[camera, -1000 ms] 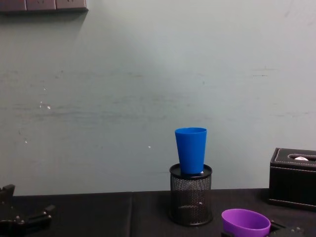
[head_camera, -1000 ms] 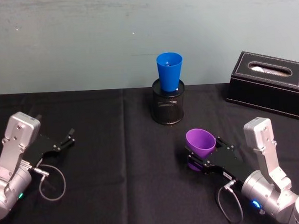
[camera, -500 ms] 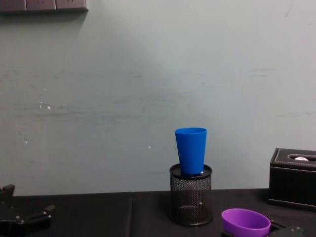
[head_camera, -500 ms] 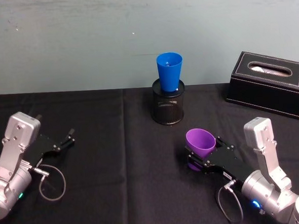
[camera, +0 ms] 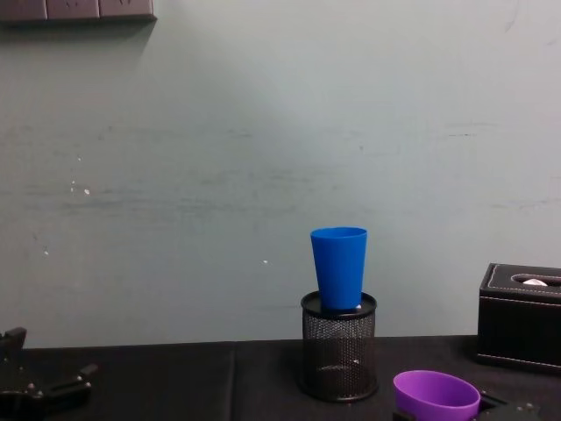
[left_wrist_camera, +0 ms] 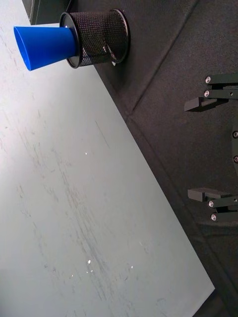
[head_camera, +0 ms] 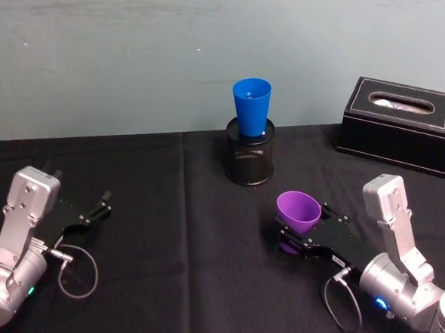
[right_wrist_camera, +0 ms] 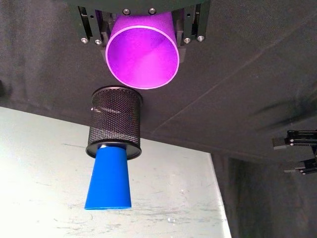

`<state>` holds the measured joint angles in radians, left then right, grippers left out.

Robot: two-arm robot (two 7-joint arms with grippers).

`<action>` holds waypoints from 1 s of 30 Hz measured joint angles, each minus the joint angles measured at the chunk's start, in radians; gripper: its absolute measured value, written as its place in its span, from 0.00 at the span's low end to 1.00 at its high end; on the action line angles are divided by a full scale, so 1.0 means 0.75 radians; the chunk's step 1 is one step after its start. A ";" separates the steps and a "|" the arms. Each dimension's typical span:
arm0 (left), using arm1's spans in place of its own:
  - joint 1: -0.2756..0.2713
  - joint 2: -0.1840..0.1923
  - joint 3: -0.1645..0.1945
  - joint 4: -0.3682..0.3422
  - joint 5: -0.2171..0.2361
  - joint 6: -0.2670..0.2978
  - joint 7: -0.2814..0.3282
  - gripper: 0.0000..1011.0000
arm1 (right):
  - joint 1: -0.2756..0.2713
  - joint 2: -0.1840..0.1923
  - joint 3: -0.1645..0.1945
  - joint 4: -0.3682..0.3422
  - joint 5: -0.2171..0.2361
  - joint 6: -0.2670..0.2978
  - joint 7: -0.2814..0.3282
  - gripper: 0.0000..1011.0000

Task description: Pick up one cup with a gripper and tap it against the other cup.

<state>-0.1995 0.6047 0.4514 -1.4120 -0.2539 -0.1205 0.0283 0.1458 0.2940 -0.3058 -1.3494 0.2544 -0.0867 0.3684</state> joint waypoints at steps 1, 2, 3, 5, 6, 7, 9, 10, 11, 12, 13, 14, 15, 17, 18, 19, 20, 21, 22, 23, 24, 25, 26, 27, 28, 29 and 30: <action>0.000 0.000 0.000 0.000 0.000 0.000 0.000 1.00 | 0.000 0.000 0.000 0.000 0.000 0.000 0.000 0.72; 0.000 0.000 0.000 0.000 0.000 0.000 0.000 1.00 | 0.000 0.000 0.000 0.000 0.000 0.000 0.000 0.72; 0.000 0.000 0.000 0.000 0.000 0.000 0.000 1.00 | 0.000 0.000 0.000 0.000 0.000 0.000 0.000 0.72; 0.000 0.000 0.000 0.000 0.000 0.000 0.000 1.00 | 0.000 0.000 0.000 0.000 0.000 0.000 0.000 0.72; 0.000 0.000 0.000 0.000 0.000 0.000 0.000 1.00 | 0.000 0.000 0.000 0.000 0.000 0.000 0.000 0.72; 0.000 0.000 0.000 0.000 0.000 0.000 0.000 1.00 | 0.000 0.000 0.000 0.000 0.000 0.000 0.000 0.72; 0.000 0.000 0.000 0.000 0.000 0.000 0.000 1.00 | 0.000 0.000 0.000 0.000 0.000 0.000 0.000 0.77; 0.000 0.000 0.000 0.000 0.000 0.000 0.000 1.00 | 0.000 0.000 0.000 0.000 0.000 0.000 0.000 0.80; 0.000 0.000 0.000 0.000 0.000 0.000 0.000 1.00 | 0.000 0.000 0.000 0.000 0.000 0.000 0.000 0.81; 0.000 0.000 0.000 0.000 0.000 0.000 0.000 1.00 | 0.000 0.000 0.000 0.000 0.000 0.000 0.000 0.82; 0.000 0.000 0.000 0.000 0.000 0.000 0.000 1.00 | 0.000 0.000 0.000 0.000 0.000 0.000 0.000 0.87; 0.000 0.000 0.000 0.000 0.000 0.000 0.000 1.00 | 0.000 0.000 0.000 0.000 0.000 0.000 0.000 0.90; 0.000 0.000 0.000 0.000 0.000 0.000 0.000 1.00 | 0.000 0.000 0.000 0.000 0.000 0.000 0.000 0.91; 0.000 0.000 0.000 0.000 0.000 0.000 0.000 1.00 | 0.000 0.000 0.000 0.000 0.000 0.000 0.000 0.96; 0.000 0.000 0.000 0.000 0.000 0.000 0.000 1.00 | 0.000 0.000 0.000 0.000 0.000 0.000 0.000 0.99; 0.000 0.000 0.000 0.000 0.000 0.000 0.000 1.00 | 0.000 0.000 0.000 0.000 0.000 0.000 0.000 0.99; 0.000 0.000 0.000 0.000 0.000 0.000 0.000 1.00 | 0.000 0.000 0.000 0.000 0.000 0.000 0.000 0.99; 0.000 0.000 0.000 0.000 0.000 0.000 0.000 1.00 | 0.000 0.000 0.000 0.000 0.000 0.000 0.000 0.99; 0.000 0.000 0.000 0.000 0.000 0.000 0.000 1.00 | 0.000 0.000 0.000 0.000 0.000 0.000 0.000 0.99; 0.000 0.000 0.000 0.000 0.000 0.000 0.000 1.00 | 0.000 0.000 0.000 0.000 0.000 0.000 0.000 0.99; 0.000 0.000 0.000 0.000 0.000 0.000 0.000 1.00 | 0.000 0.000 0.000 0.000 0.000 0.000 0.000 0.99; 0.000 0.000 0.000 0.000 0.000 0.000 0.000 1.00 | 0.000 0.000 0.000 0.000 0.000 0.000 0.000 0.99; 0.000 0.000 0.000 0.000 0.000 0.000 0.000 1.00 | 0.000 0.000 0.000 0.000 0.000 0.000 0.000 0.99; 0.000 0.000 0.000 0.000 0.000 0.000 0.000 1.00 | 0.000 0.000 0.000 0.000 0.000 0.000 0.000 0.99; 0.000 0.000 0.000 0.000 0.000 0.000 0.000 1.00 | 0.000 0.000 0.000 0.000 0.000 0.000 0.000 0.99; 0.000 0.000 0.000 0.000 0.000 0.000 0.000 1.00 | 0.000 0.000 0.000 0.000 0.000 0.000 0.000 0.99; 0.000 0.000 0.000 0.000 0.000 0.000 0.000 1.00 | 0.000 0.000 0.000 0.000 0.000 0.000 0.000 0.99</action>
<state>-0.1995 0.6047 0.4514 -1.4120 -0.2539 -0.1206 0.0282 0.1459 0.2940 -0.3058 -1.3495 0.2544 -0.0867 0.3685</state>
